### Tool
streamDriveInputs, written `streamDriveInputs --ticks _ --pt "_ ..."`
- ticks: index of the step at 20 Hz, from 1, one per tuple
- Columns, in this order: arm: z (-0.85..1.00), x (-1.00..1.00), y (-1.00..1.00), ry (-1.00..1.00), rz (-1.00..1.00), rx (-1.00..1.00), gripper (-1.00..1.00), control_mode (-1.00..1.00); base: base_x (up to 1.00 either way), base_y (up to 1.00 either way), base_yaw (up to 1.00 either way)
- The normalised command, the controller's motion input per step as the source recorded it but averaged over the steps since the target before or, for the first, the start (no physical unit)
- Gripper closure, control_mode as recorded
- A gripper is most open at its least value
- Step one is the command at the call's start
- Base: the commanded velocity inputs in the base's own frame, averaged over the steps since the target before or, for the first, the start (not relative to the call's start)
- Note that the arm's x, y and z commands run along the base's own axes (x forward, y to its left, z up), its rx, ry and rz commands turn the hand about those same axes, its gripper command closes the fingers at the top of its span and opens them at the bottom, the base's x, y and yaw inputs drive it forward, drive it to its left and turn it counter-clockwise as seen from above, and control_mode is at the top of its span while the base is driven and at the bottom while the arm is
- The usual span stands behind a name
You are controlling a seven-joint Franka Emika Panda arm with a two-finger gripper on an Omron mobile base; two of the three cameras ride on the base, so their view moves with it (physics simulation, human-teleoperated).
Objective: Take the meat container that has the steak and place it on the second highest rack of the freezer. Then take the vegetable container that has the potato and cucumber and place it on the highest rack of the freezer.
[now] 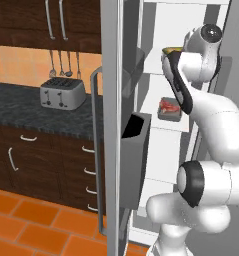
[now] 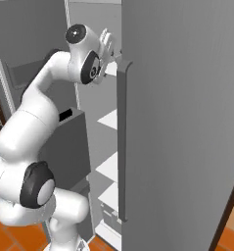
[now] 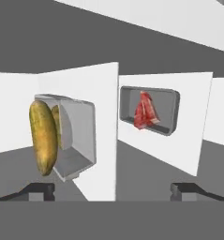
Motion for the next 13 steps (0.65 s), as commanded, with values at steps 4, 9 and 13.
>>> streamDriveInputs --ticks 4,9,13 --pt "0.0 -1.0 0.3 -0.06 0.0 -0.03 -1.0 -1.0 0.0 0.0 0.0" --pt "-0.07 -1.0 0.1 0.0 0.0 0.0 -1.0 -1.0 0.0 0.0 0.0" --pt "-0.2 -1.0 0.1 0.06 0.0 0.0 -1.0 -1.0 0.0 0.0 0.0"
